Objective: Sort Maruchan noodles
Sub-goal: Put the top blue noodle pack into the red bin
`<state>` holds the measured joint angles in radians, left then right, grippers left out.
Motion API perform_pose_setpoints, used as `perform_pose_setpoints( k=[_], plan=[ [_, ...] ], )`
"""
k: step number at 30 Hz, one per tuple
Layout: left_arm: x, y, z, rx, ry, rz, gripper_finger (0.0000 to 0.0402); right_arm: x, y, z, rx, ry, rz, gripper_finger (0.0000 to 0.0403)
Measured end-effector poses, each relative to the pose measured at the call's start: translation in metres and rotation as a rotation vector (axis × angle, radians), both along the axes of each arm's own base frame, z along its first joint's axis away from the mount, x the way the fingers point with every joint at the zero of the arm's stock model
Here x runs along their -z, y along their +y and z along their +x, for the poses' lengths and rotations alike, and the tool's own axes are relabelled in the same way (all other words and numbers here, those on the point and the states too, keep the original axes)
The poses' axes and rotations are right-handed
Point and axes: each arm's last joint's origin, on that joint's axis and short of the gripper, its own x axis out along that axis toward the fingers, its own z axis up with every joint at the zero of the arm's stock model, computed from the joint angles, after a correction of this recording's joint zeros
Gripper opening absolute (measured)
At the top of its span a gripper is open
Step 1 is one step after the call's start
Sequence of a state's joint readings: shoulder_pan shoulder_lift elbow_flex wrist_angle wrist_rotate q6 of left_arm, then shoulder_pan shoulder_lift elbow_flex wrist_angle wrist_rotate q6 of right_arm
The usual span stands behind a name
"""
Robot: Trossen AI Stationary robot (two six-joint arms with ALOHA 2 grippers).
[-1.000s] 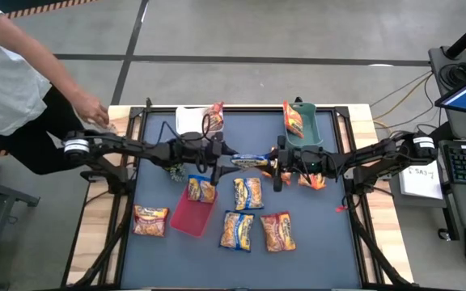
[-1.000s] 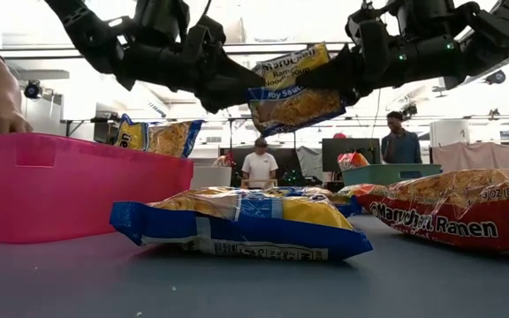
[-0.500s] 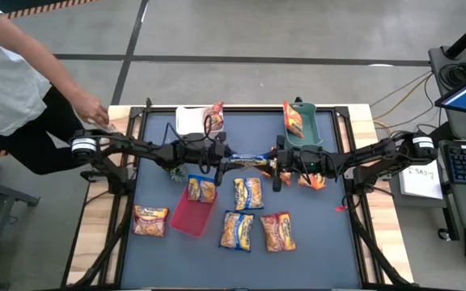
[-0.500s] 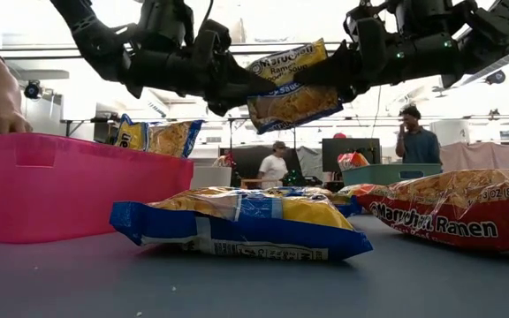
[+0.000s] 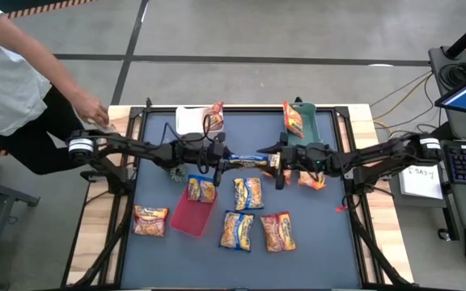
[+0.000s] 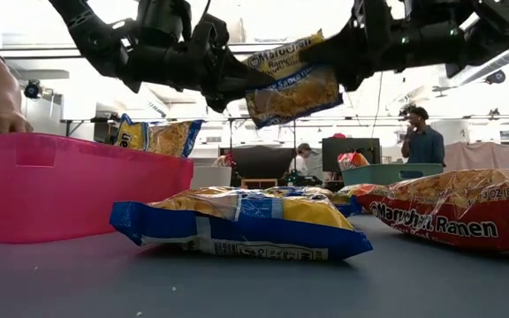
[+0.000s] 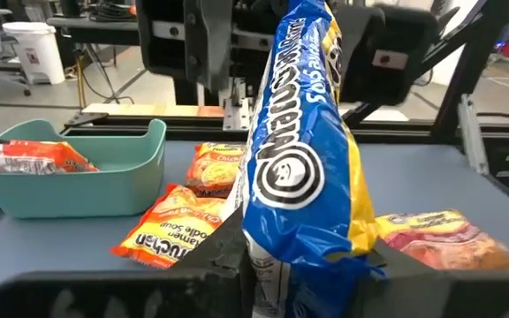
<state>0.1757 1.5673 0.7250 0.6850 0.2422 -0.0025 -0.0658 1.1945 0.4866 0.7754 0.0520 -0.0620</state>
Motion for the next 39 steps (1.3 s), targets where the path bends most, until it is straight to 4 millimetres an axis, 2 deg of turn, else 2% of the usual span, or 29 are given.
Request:
perform_pose_setpoints(
  k=[3, 10, 19, 23, 29, 31, 34, 39],
  plan=[
    [-0.011, -0.003, -0.004, 0.018, -0.003, -0.019, 0.0068, -0.011, 0.001, -0.008, -0.004, -0.028, -0.001, 0.0249],
    [-0.052, -0.02, -0.018, 0.081, 0.004, -0.034, 0.0067, -0.038, 0.001, -0.03, -0.004, -0.12, 0.002, 0.0262],
    [-0.106, -0.046, -0.03, 0.172, 0.055, -0.025, 0.0066, -0.045, -0.003, -0.038, 0.031, -0.126, 0.0, 0.025],
    [-0.129, -0.061, -0.035, 0.221, 0.201, -0.036, 0.0066, -0.042, -0.004, -0.036, 0.029, -0.111, 0.0, 0.0248],
    [-0.16, -0.082, -0.059, 0.198, 0.646, -0.06, 0.0066, -0.042, -0.004, -0.036, 0.031, -0.11, -0.002, 0.0251],
    [-0.161, -0.088, -0.067, 0.159, 0.82, -0.05, 0.0066, -0.042, -0.004, -0.037, 0.032, -0.109, -0.009, 0.0249],
    [-0.149, -0.097, -0.072, 0.147, 1.062, -0.041, 0.0066, -0.042, -0.004, -0.037, 0.032, -0.109, -0.01, 0.0247],
    [-0.121, -0.1, -0.057, 0.124, 1.285, -0.022, 0.0066, -0.042, -0.005, -0.037, 0.035, -0.109, -0.009, 0.0248]
  ],
)
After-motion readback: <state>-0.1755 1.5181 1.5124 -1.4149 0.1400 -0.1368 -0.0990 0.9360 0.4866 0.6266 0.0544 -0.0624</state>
